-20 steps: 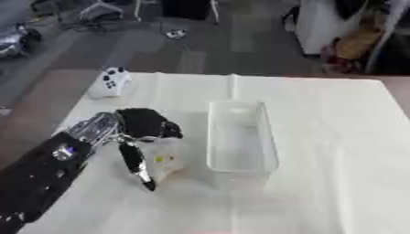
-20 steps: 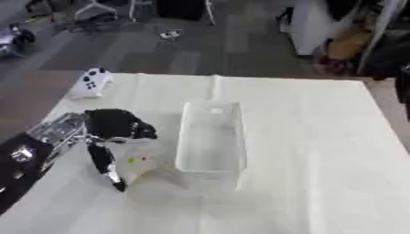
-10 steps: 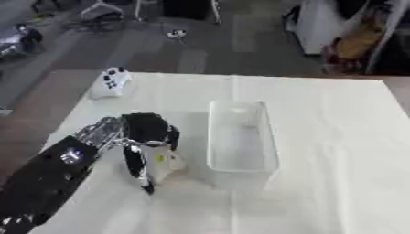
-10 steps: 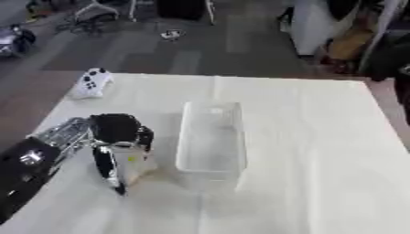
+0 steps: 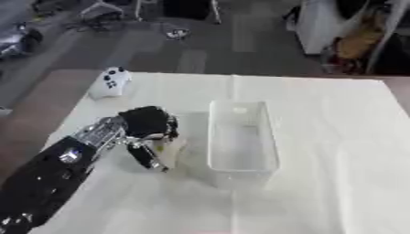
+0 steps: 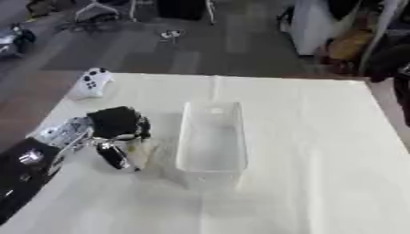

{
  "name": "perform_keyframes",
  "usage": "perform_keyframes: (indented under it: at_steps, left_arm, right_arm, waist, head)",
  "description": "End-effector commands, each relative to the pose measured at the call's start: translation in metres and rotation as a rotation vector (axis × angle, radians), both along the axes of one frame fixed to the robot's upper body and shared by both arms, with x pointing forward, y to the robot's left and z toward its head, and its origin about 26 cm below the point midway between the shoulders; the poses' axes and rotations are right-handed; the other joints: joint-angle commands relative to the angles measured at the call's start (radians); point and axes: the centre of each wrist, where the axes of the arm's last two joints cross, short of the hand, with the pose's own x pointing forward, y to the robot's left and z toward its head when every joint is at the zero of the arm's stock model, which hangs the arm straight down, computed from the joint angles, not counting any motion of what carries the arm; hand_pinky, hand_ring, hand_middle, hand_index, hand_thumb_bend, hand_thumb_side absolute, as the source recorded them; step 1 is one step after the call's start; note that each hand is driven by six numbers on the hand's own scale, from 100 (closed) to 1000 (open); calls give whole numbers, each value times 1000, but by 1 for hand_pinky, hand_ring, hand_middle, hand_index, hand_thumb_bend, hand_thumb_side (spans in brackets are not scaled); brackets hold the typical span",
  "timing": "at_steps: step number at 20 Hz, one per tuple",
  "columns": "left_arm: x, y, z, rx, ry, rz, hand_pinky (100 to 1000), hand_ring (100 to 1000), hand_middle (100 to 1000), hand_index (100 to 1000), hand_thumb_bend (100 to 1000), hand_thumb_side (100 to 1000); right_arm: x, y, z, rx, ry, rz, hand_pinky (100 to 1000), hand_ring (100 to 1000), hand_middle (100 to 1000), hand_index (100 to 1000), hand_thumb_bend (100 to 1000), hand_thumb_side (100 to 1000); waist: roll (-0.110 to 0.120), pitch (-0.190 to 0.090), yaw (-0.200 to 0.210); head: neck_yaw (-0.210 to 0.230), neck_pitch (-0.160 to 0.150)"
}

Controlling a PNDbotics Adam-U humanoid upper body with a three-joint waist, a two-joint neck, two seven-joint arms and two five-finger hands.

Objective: Pick up objects on the table and place them in the box.

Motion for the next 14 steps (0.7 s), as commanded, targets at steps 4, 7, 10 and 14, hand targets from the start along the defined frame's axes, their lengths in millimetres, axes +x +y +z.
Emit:
perform_keyframes:
  at_steps: [4,7,10,14]
  left_arm:
    - [-7,13,54,-50,-110,4,100,100,100,322,100,299]
    - [-12,12,80,-103,-152,3,100,100,100,320,100,301]
    - [-16,8,102,-169,-175,1,100,100,100,322,100,330]
    - [-21,-3,122,-246,-185,-24,100,100,100,323,100,351]
  right_arm:
    - [-3,-3,5,-15,-19,-14,128,412,502,583,474,1000]
    - [-3,-5,5,-9,-14,-28,128,410,502,583,458,1000]
    - [-3,-6,4,9,-8,-44,124,405,500,581,467,1000]
    - [-3,-6,4,21,1,-55,122,404,500,581,467,1000]
  waist:
    - [5,-24,8]
    - [8,-28,11]
    - [10,-30,12]
    - [12,-32,12]
  head:
    - [-5,-6]
    - [-8,-2]
    - [-11,-4]
    - [-10,-5]
